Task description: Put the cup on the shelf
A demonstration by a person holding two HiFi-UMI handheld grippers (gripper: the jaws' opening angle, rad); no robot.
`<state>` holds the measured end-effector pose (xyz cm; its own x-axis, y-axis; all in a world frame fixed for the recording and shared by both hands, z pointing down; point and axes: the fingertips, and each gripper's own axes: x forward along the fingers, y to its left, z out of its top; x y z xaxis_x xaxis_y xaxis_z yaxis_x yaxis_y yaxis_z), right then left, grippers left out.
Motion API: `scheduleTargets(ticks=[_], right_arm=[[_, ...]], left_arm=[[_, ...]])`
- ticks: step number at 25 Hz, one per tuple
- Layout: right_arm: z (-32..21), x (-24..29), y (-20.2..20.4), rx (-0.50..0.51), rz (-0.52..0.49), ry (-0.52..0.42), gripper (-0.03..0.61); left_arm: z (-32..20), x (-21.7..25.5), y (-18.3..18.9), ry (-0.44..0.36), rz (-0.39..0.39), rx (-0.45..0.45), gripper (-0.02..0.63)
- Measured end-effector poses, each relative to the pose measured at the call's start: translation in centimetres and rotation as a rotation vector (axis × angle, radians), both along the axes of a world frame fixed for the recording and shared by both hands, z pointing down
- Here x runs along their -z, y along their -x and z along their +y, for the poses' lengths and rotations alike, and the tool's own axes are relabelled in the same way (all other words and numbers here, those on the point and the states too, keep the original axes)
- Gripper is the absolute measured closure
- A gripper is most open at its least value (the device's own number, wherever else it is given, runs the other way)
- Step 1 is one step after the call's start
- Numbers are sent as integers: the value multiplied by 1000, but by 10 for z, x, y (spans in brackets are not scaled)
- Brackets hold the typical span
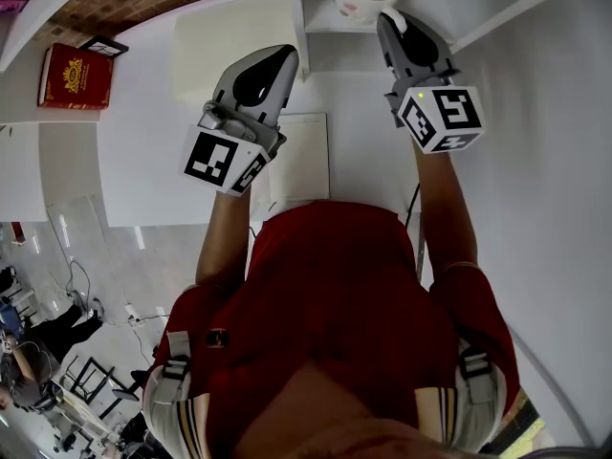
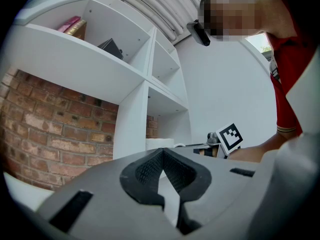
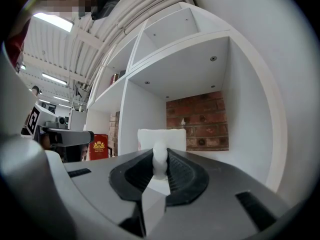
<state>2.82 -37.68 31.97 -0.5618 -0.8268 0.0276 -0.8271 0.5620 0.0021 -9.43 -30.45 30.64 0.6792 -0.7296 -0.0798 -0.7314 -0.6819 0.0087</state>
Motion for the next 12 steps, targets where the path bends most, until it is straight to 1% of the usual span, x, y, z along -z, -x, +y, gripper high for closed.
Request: scheduleTargets(ticks=[3,7,12], right_arm=[[-1,1,-3,-14,9,-4,512],[-1,1,-6,-16,17,9,442],[3,1,-7,-16,24,7,416]], left_arm=[[2,1,-1,-1,-4,0,607],[6,2,-2,-1,-8,1,607],[10,3,-3,-7,-11,0,607]])
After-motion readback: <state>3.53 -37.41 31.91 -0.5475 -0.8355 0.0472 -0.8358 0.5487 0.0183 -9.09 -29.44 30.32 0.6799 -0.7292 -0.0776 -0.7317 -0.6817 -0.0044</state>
